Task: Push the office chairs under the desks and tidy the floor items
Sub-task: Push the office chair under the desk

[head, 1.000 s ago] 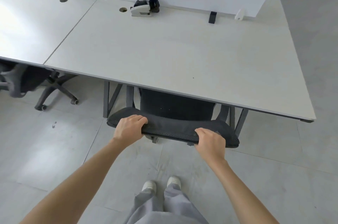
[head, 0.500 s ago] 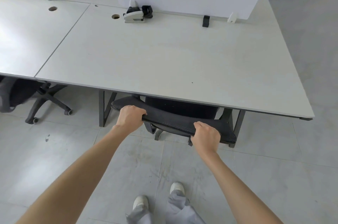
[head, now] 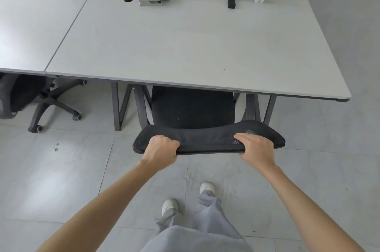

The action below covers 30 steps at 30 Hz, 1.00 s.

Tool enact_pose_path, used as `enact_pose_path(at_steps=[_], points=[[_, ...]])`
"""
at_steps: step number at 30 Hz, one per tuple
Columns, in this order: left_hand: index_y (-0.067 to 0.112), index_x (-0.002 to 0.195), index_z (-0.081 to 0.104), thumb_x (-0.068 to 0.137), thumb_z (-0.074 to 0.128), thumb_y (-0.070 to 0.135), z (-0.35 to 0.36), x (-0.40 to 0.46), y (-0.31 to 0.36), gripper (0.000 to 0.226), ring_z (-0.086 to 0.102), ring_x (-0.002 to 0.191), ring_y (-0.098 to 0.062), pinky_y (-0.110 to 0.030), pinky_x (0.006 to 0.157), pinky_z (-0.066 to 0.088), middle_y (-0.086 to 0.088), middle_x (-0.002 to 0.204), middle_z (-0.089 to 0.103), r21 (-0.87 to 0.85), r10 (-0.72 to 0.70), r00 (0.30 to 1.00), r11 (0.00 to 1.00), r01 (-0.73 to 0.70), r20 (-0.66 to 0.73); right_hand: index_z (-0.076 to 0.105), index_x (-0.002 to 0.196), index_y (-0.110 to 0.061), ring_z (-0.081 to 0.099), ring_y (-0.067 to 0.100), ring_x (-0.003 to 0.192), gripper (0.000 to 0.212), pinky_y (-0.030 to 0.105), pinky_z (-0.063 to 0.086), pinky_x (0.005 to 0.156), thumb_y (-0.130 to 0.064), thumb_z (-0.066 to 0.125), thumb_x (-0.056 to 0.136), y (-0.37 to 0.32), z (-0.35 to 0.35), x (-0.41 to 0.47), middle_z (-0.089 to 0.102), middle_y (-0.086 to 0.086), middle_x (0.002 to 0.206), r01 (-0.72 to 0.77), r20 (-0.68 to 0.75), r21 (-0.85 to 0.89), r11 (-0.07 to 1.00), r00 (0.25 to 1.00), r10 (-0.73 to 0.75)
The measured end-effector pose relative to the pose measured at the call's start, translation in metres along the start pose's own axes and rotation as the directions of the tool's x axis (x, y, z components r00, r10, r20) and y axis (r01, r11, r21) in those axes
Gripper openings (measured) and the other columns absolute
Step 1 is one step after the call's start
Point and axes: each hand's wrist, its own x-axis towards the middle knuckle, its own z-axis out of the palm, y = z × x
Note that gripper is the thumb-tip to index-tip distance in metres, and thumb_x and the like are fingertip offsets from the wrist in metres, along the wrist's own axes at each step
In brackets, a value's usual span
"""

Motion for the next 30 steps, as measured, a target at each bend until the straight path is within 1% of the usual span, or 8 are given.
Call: enact_pose_path(at_steps=[3,8,11,14,17,20,24,30], points=[[0.019,0.041,0.05,0.045,0.054,0.019,0.013,-0.026,-0.001,0.006,0.044,0.032,-0.015,-0.015,0.038,0.031,0.005,0.035,0.046,-0.035,0.086,0.988,0.995,-0.091,-0.127,0.075,0.084,-0.017,0.071,0.017,0.07,0.052,0.025,0.054,0.055,0.003,0.078,0.036,-0.007,0.002,-0.023,0.075,-0.003,0.084,0.022,0.047,0.006,1.0,0.999,-0.022],[0.018,0.044,0.05,0.054,0.038,0.017,0.033,-0.057,-0.016,0.016,0.046,0.037,-0.014,-0.016,0.04,0.036,0.006,0.04,0.048,-0.129,0.117,0.974,0.981,-0.143,-0.192,0.074,0.077,-0.015,0.069,0.015,0.063,0.051,0.021,0.052,0.052,0.003,0.076,0.029,-0.031,0.006,-0.046,0.073,-0.005,0.073,0.092,0.015,0.041,0.995,0.996,-0.093],[0.02,0.052,0.06,0.055,0.043,0.018,0.036,-0.051,-0.034,0.017,0.052,0.042,-0.013,-0.017,0.043,0.043,0.008,0.045,0.055,-0.103,0.092,0.979,0.988,-0.111,-0.18,0.075,0.077,-0.014,0.07,0.013,0.066,0.054,0.017,0.051,0.053,0.001,0.076,0.024,-0.038,0.011,-0.04,0.074,-0.006,0.076,0.096,-0.015,0.046,0.994,0.995,-0.095],[0.02,0.055,0.064,0.057,0.037,0.023,0.031,-0.032,-0.046,0.027,0.056,0.045,-0.015,-0.02,0.042,0.045,0.007,0.048,0.058,-0.11,0.07,0.98,0.99,-0.091,-0.184,0.074,0.075,-0.013,0.07,0.015,0.065,0.05,0.017,0.05,0.051,0.003,0.073,0.028,-0.038,0.016,-0.025,0.073,-0.004,0.073,0.072,-0.039,0.033,0.997,0.997,-0.071],[0.02,0.055,0.063,0.058,0.039,0.023,0.017,-0.003,-0.049,0.024,0.055,0.045,-0.016,-0.022,0.039,0.043,0.005,0.047,0.057,-0.075,0.047,0.985,0.995,-0.06,-0.164,0.071,0.073,-0.013,0.068,0.019,0.062,0.041,0.023,0.051,0.045,0.002,0.073,0.036,-0.028,0.017,-0.001,0.072,-0.002,0.068,0.018,-0.023,0.029,0.999,1.0,-0.018],[0.02,0.062,0.066,0.059,0.05,0.022,0.004,0.029,-0.051,0.016,0.059,0.051,-0.019,-0.028,0.044,0.048,0.003,0.052,0.062,-0.098,0.012,0.996,0.995,-0.02,-0.09,0.069,0.071,-0.012,0.065,0.021,0.057,0.032,0.025,0.049,0.041,0.0,0.072,0.042,-0.015,0.016,0.025,0.069,0.0,0.064,-0.032,0.009,-0.002,0.999,0.999,0.032],[0.021,0.077,0.07,0.067,0.052,0.024,-0.01,0.063,-0.051,0.02,0.062,0.064,-0.025,-0.033,0.057,0.052,0.001,0.064,0.067,-0.165,-0.041,0.998,0.986,0.033,-0.046,0.066,0.066,-0.013,0.062,0.023,0.053,0.023,0.025,0.046,0.04,-0.004,0.07,0.045,0.001,0.016,0.056,0.066,0.0,0.06,-0.049,0.073,-0.038,0.998,0.996,0.052],[0.022,0.1,0.069,0.077,0.058,0.022,-0.024,0.099,-0.056,0.026,0.063,0.085,-0.027,-0.032,0.074,0.05,-0.003,0.088,0.071,-0.162,-0.109,0.994,0.981,0.105,-0.018,0.066,0.064,-0.013,0.059,0.02,0.049,0.02,0.019,0.041,0.039,-0.009,0.074,0.046,0.014,0.014,0.094,0.063,-0.002,0.055,-0.038,0.116,-0.041,0.998,0.992,0.042]])
